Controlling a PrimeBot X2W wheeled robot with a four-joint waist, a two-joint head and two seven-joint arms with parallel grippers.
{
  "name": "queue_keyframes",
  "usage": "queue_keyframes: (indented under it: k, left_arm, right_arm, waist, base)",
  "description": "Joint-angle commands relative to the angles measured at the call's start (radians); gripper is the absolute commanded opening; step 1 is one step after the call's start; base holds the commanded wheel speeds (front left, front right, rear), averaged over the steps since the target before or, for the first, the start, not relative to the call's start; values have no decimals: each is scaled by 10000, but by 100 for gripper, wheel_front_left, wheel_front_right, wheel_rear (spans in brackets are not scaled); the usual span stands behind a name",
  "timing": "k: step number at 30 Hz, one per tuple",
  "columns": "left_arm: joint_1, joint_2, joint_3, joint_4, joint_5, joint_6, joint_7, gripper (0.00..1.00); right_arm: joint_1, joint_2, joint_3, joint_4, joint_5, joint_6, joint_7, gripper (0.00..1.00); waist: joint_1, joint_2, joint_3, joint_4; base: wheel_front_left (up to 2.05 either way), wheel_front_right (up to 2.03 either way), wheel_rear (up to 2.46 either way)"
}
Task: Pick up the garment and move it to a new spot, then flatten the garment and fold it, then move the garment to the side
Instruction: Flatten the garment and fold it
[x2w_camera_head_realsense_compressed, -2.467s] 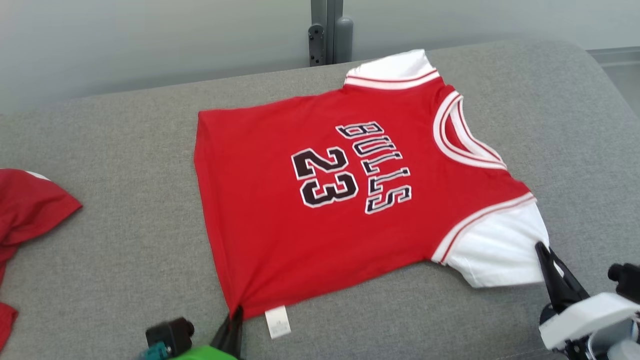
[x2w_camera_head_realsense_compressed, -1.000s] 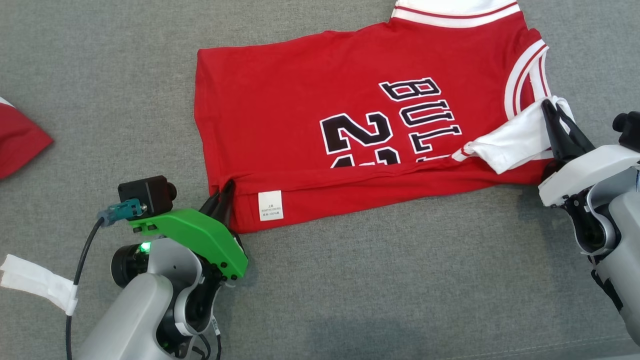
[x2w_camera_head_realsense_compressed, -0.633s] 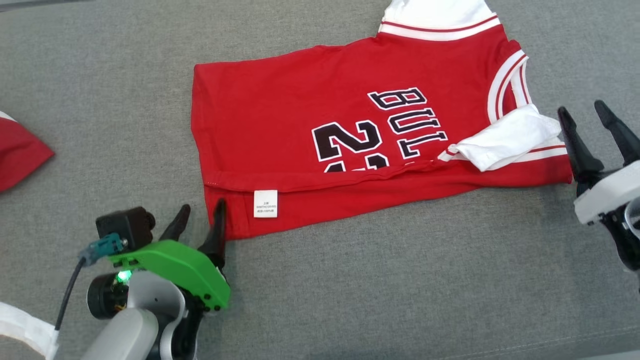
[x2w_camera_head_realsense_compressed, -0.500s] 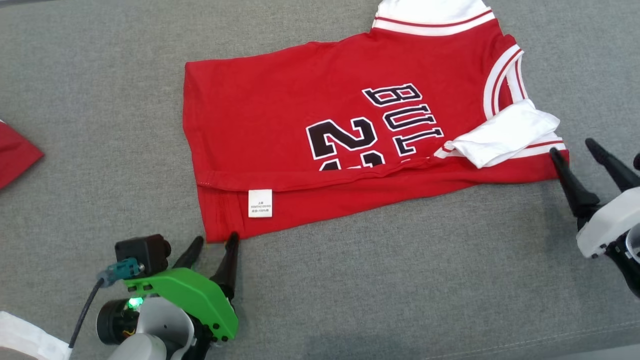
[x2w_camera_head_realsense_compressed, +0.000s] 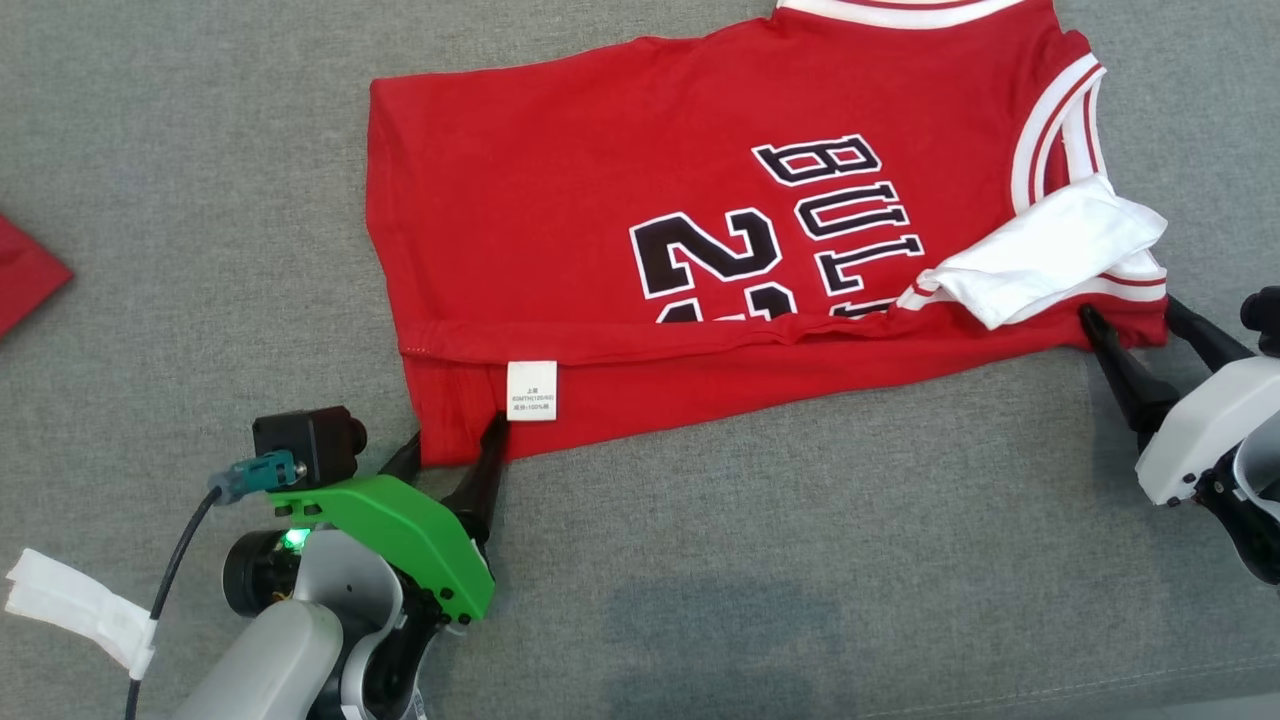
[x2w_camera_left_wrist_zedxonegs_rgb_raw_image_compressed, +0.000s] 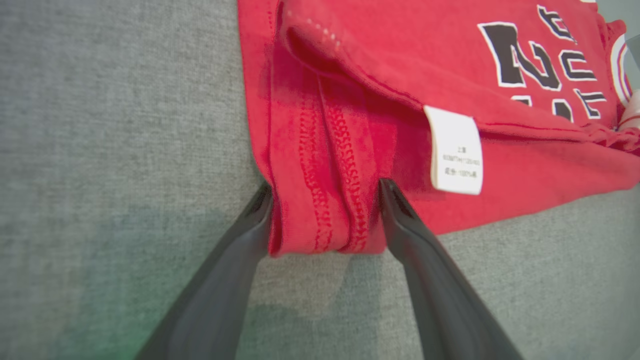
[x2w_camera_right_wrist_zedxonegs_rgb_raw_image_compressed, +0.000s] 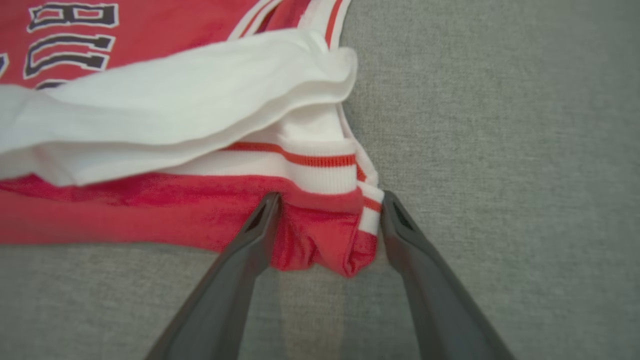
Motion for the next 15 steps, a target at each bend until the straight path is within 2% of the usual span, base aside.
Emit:
queue_keyframes:
  k: [1,2,3,4,9,15]
  left_arm:
    - [148,-335,-311,444,-379,-243,247,0]
    - [153,-422,-339,479,-455,-396,247,0]
    - [168,-456,-333,481,-548,-485,252,0]
    - [190,-429,-268,481,-634,-563,215,0]
    - [515,-182,7,30,-1126,-939,249,0]
    - [1376,655,149,-1446,-1536,-1046,681,0]
  right_arm:
    - [50,103,260,-94,271,10,159,94]
    - [90,22,293,-199,517,10,163,35]
    - [120,-62,306,-288,660,10,135,7]
    - [184,-190,307,-383,868,7,139,0]
    - [791,-1029,147,-1016,1903,2,147,0]
    - [2142,-2206,-329,-1912,2991,-4,630,0]
  waist:
    - [0,0,-57,37]
    - [0,0,-114,46]
    - [0,0,-161,50]
    - [0,0,-226,50]
    - [0,0,-674,26]
    - [0,0,-1057,-65]
  base:
    - [0,0,0]
    - [0,0,0]
    - [0,0,0]
    - [0,0,0]
    - [0,0,0]
    - [0,0,0]
